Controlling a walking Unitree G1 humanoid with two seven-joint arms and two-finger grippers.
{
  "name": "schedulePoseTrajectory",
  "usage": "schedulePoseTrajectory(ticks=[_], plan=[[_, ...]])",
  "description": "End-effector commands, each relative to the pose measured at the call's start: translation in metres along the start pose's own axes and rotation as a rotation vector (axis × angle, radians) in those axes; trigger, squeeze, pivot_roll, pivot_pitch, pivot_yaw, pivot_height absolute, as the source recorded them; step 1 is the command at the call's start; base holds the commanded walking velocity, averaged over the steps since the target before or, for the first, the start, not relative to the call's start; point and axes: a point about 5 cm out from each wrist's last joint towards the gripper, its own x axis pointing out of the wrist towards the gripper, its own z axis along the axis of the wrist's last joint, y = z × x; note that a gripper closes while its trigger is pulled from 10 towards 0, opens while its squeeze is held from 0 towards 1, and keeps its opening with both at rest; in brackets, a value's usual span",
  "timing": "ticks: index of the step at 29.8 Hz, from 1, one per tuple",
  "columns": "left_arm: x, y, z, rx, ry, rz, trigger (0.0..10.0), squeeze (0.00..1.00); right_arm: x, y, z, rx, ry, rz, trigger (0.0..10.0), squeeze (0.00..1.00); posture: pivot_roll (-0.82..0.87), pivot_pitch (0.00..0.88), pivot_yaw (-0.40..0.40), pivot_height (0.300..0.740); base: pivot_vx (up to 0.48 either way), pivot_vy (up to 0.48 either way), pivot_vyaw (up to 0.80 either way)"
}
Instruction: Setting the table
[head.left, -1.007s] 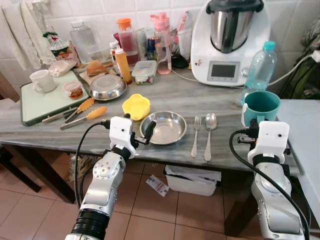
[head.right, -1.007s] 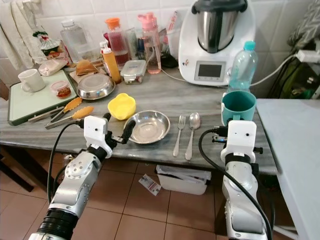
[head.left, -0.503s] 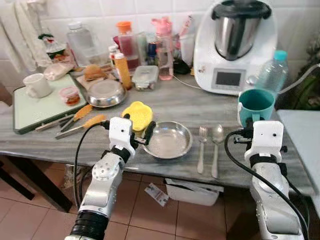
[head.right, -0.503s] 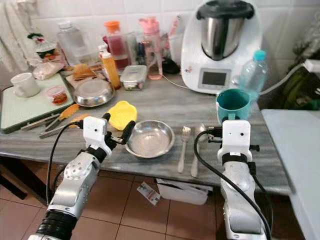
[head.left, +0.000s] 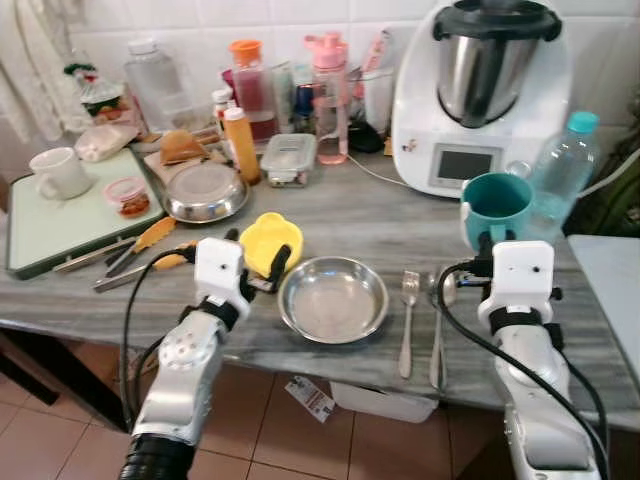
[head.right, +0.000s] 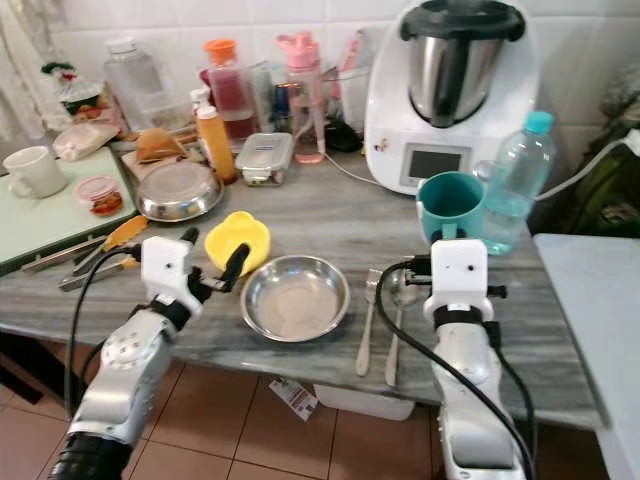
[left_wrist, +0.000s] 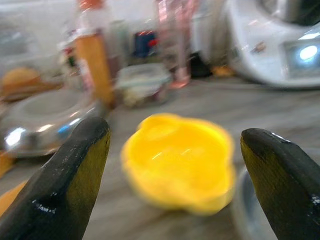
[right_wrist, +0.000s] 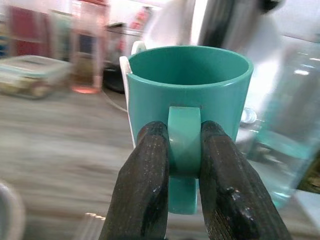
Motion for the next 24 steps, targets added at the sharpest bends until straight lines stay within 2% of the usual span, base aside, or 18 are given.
schedulePoseTrajectory(ticks=[1, 6, 9, 14, 24], plan=[[-0.004, 0.0, 0.005, 0.039, -0.013, -0.029, 10.0, 0.0, -0.001, -0.003, 0.006, -0.005, -0.03, -0.007, 10.0, 0.0, -0.1, 0.0, 0.068, 0.74, 0.0, 0.0, 0.0], [-0.016, 0.011, 0.007, 0.068, 0.003, -0.053, 10.0, 0.0, -0.002, 0.0, 0.005, 0.029, -0.021, 0.016, 10.0, 0.0, -0.09, 0.0, 0.064, 0.74, 0.0, 0.0, 0.0], [-0.022, 0.008, 0.009, 0.098, 0.005, -0.126, 10.0, 0.0, -0.002, 0.008, 0.007, 0.057, -0.032, 0.064, 10.0, 0.0, -0.07, 0.0, 0.065, 0.74, 0.0, 0.0, 0.0], [-0.026, 0.004, 0.012, 0.088, 0.017, -0.193, 10.0, 0.0, 0.001, 0.019, 0.012, 0.086, -0.053, 0.133, 10.0, 0.0, -0.05, 0.0, 0.069, 0.74, 0.0, 0.0, 0.0], [-0.042, -0.005, 0.016, 0.065, 0.063, -0.334, 10.0, 0.0, 0.034, 0.044, 0.022, 0.146, -0.082, 0.266, 10.0, 0.0, 0.0, 0.018, 0.082, 0.74, 0.0, 0.0, 0.0]])
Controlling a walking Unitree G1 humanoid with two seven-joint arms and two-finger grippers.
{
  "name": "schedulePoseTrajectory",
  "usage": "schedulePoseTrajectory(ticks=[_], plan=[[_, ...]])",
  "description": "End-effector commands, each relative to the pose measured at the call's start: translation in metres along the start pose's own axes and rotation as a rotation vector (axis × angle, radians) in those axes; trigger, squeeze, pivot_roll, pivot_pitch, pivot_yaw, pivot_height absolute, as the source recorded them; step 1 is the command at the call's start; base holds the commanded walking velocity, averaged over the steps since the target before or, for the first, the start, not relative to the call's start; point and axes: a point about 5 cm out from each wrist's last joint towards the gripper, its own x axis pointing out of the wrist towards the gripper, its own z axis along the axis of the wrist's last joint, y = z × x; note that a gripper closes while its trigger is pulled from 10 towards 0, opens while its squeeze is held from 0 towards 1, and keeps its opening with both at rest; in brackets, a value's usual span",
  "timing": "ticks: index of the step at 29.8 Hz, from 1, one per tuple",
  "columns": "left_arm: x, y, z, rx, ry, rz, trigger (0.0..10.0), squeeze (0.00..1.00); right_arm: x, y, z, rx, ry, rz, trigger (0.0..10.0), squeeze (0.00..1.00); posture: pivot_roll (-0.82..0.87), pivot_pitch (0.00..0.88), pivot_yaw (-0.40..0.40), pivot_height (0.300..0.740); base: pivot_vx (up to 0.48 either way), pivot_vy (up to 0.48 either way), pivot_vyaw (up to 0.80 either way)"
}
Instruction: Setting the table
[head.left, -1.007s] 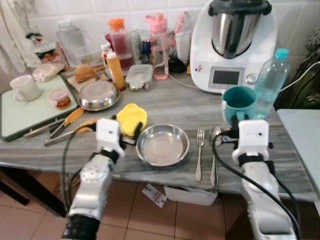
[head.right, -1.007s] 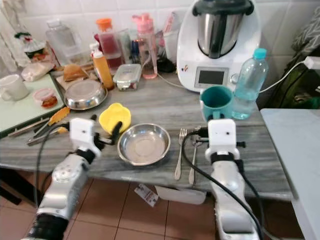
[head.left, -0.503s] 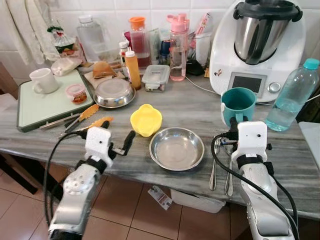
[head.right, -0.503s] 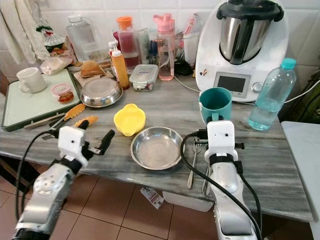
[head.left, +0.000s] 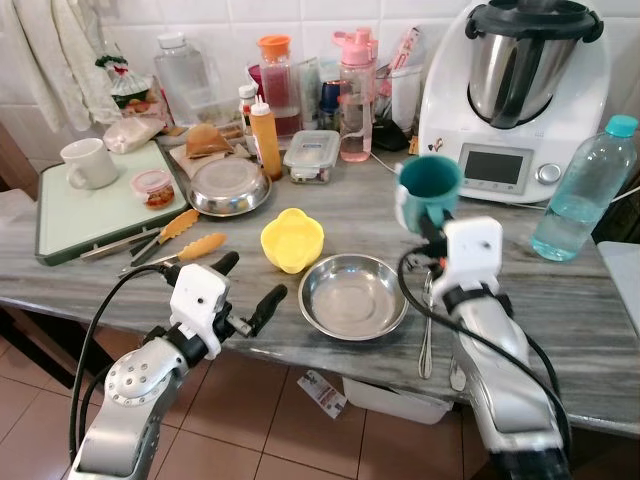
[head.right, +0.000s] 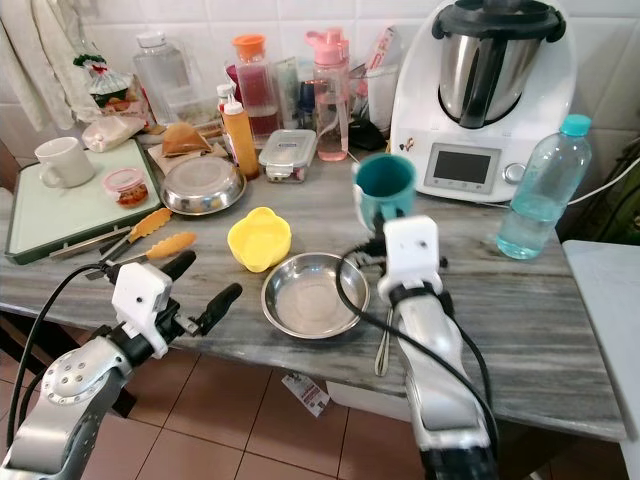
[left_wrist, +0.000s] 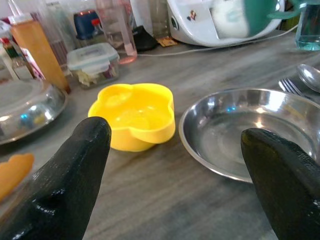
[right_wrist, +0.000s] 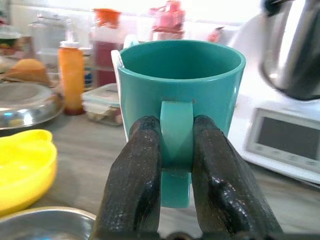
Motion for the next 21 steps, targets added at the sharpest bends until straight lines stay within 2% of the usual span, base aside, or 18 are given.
schedulePoseTrajectory(ticks=[1, 10, 15, 21], plan=[[-0.002, -0.001, 0.004, 0.011, 0.003, -0.024, 10.0, 0.0, 0.007, 0.007, 0.001, 0.027, -0.004, 0.04, 10.0, 0.0, 0.0, 0.018, 0.082, 0.74, 0.0, 0.0, 0.0], [-0.009, -0.008, 0.007, 0.0, 0.024, -0.048, 10.0, 0.0, 0.026, 0.028, -0.01, 0.128, 0.014, 0.147, 10.0, 0.0, 0.05, 0.04, 0.073, 0.74, 0.0, 0.0, 0.0], [-0.016, -0.011, 0.008, -0.003, 0.042, -0.055, 10.0, 0.0, 0.037, 0.035, -0.013, 0.132, 0.018, 0.175, 10.0, 0.0, 0.07, 0.051, 0.066, 0.74, 0.0, 0.0, 0.0], [-0.021, -0.013, 0.01, -0.013, 0.039, -0.068, 10.0, 0.0, 0.041, 0.035, -0.022, 0.113, 0.046, 0.153, 10.0, 0.0, 0.08, 0.061, 0.062, 0.74, 0.0, 0.0, 0.0]])
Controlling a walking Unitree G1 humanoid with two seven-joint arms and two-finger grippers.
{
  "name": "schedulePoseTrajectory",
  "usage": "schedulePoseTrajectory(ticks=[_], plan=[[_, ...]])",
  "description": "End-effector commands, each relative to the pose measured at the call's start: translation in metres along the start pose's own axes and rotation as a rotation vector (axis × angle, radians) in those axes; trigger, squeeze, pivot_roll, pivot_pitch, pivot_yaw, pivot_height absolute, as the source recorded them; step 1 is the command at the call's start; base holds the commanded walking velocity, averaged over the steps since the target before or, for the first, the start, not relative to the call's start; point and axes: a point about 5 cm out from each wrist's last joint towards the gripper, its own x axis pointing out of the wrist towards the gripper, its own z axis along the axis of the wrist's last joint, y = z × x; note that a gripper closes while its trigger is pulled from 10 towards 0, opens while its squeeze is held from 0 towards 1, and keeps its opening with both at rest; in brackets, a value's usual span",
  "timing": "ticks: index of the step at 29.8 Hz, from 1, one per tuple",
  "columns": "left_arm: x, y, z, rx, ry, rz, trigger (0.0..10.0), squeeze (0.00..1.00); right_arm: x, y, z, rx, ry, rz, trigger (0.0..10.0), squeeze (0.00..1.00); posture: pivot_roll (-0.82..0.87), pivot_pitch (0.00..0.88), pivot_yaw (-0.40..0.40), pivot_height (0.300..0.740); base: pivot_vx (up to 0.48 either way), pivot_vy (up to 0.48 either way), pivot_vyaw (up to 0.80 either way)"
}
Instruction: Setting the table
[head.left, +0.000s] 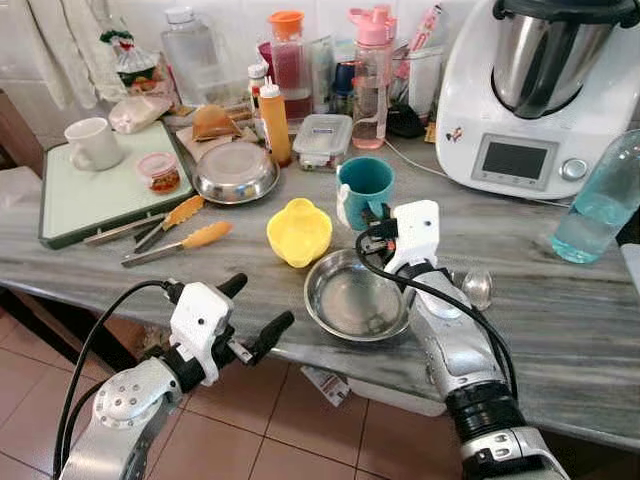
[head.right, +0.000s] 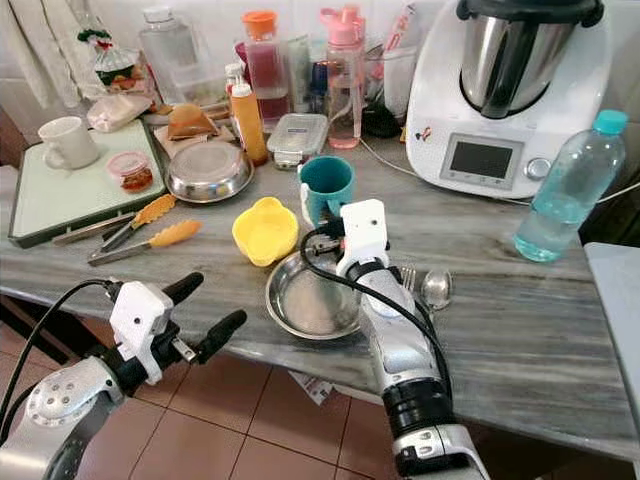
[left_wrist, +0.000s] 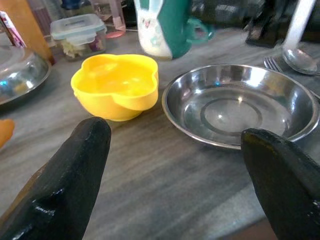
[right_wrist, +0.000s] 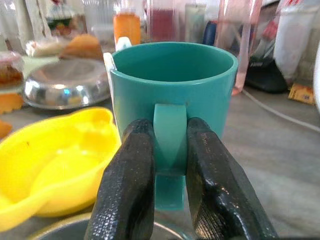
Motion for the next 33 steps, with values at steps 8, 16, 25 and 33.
schedulePoseTrajectory(ticks=[8, 16, 25, 33], plan=[[0.001, -0.011, 0.011, -0.03, -0.021, -0.081, 10.0, 0.0, 0.005, -0.012, -0.008, -0.026, 0.014, -0.054, 10.0, 0.0, 0.09, 0.075, 0.062, 0.74, 0.0, 0.0, 0.0], [0.012, -0.016, 0.017, -0.047, -0.041, -0.109, 10.0, 0.0, 0.004, -0.019, -0.015, -0.039, 0.019, -0.089, 10.0, 0.0, 0.06, 0.073, 0.07, 0.74, 0.0, 0.0, 0.0], [0.019, -0.02, 0.018, -0.052, -0.048, -0.121, 10.0, 0.0, 0.0, -0.017, -0.02, -0.035, 0.018, -0.095, 10.0, 0.0, 0.05, 0.072, 0.071, 0.74, 0.0, 0.0, 0.0], [0.02, -0.019, 0.017, -0.051, -0.041, -0.119, 10.0, 0.0, -0.003, -0.016, -0.023, -0.029, 0.016, -0.095, 10.0, 0.87, 0.05, 0.067, 0.073, 0.74, 0.0, 0.0, 0.0]])
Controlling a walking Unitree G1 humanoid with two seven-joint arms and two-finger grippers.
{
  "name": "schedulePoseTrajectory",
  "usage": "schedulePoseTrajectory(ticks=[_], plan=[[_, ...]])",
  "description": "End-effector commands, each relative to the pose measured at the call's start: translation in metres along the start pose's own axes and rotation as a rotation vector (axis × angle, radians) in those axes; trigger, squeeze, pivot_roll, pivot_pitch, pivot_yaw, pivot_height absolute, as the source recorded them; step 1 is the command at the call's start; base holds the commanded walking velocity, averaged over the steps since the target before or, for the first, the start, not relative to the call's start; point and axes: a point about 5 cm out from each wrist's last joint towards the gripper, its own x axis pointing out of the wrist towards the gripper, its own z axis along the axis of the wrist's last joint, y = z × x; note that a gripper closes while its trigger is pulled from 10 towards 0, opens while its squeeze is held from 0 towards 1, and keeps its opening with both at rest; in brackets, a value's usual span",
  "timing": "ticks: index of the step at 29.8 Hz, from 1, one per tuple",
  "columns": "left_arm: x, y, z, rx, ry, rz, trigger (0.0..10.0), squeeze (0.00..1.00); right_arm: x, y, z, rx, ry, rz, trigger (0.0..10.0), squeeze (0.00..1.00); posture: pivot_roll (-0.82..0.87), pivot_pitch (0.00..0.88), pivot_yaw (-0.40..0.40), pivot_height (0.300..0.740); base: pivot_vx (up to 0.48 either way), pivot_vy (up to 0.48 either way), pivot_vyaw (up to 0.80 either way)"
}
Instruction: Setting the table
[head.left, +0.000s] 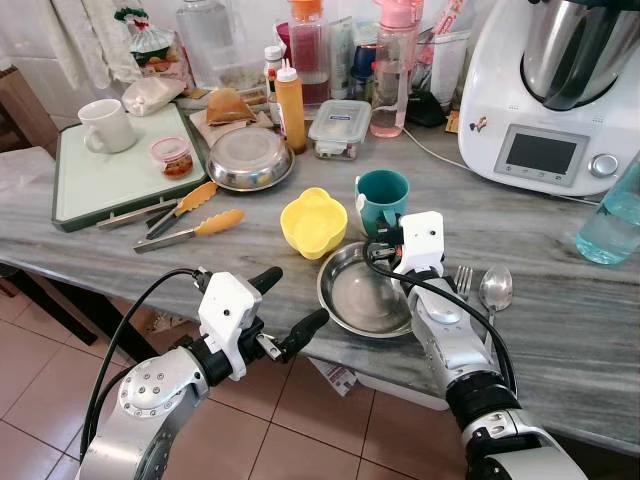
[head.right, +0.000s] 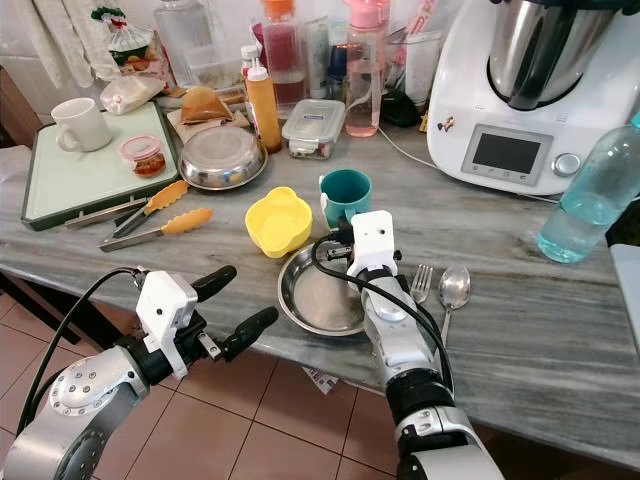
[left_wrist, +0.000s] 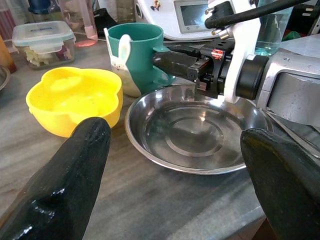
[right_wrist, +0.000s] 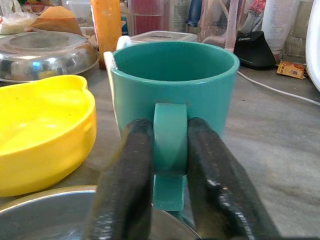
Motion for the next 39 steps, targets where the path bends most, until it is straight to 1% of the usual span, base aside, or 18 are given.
schedulePoseTrajectory(ticks=[1, 15, 19, 21, 27, 31, 32, 33, 34, 35, 37, 39], plan=[[0.0, 0.002, -0.002, 0.0, 0.017, 0.002, 10.0, 0.0, -0.002, 0.001, -0.001, 0.0, 0.0, 0.007, 10.0, 1.0, 0.05, 0.067, 0.074, 0.74, 0.0, 0.0, 0.0], [0.001, 0.004, -0.003, 0.005, 0.022, 0.005, 10.0, 0.0, 0.0, 0.001, 0.004, -0.004, -0.019, 0.005, 10.0, 1.0, 0.05, 0.062, 0.077, 0.74, 0.0, 0.0, 0.0], [0.002, 0.004, -0.003, 0.006, 0.021, 0.008, 10.0, 0.0, 0.002, 0.001, 0.012, -0.004, -0.046, 0.005, 10.0, 1.0, 0.05, 0.055, 0.076, 0.74, 0.0, 0.0, 0.0], [0.004, 0.004, -0.003, 0.006, 0.016, 0.009, 10.0, 0.0, 0.0, -0.001, 0.022, -0.001, -0.087, -0.004, 10.0, 1.0, 0.04, 0.048, 0.071, 0.74, 0.0, 0.0, 0.0], [0.006, 0.004, -0.004, 0.005, 0.012, 0.008, 10.0, 0.0, -0.003, -0.003, 0.027, 0.0, -0.111, -0.017, 10.0, 1.0, 0.04, 0.042, 0.07, 0.74, 0.0, 0.0, 0.0], [0.007, 0.004, -0.004, 0.004, 0.01, 0.007, 10.0, 0.0, -0.009, -0.004, 0.03, -0.005, -0.125, -0.035, 10.0, 1.0, 0.03, 0.035, 0.07, 0.74, 0.0, 0.0, 0.0], [0.008, 0.004, -0.004, 0.003, 0.007, 0.006, 10.0, 0.0, -0.015, -0.006, 0.031, -0.007, -0.132, -0.052, 10.0, 1.0, 0.02, 0.03, 0.07, 0.74, 0.0, 0.0, 0.0], [0.008, 0.004, -0.004, 0.003, 0.007, 0.006, 10.0, 0.0, -0.015, -0.006, 0.031, -0.007, -0.132, -0.052, 10.0, 1.0, 0.02, 0.03, 0.07, 0.74, 0.0, 0.0, 0.0], [0.011, 0.005, -0.005, 0.003, 0.002, 0.006, 10.0, 0.0, -0.031, -0.01, 0.031, -0.009, -0.141, -0.073, 10.0, 1.0, 0.0, 0.024, 0.074, 0.74, 0.0, 0.0, 0.0], [0.012, 0.005, -0.005, 0.003, 0.001, 0.007, 10.0, 0.0, -0.037, -0.011, 0.03, -0.012, -0.142, -0.078, 10.0, 1.0, 0.0, 0.022, 0.074, 0.74, 0.0, 0.0, 0.0], [0.013, 0.005, -0.005, 0.001, -0.002, 0.005, 10.0, 0.0, -0.045, -0.015, 0.024, -0.021, -0.127, -0.092, 10.0, 1.0, -0.01, 0.017, 0.073, 0.74, 0.0, 0.0, 0.0], [0.013, 0.005, -0.005, 0.001, -0.002, 0.005, 10.0, 0.0, -0.045, -0.015, 0.024, -0.021, -0.127, -0.092, 10.0, 1.0, -0.01, 0.017, 0.073, 0.74, 0.0, 0.0, 0.0]])
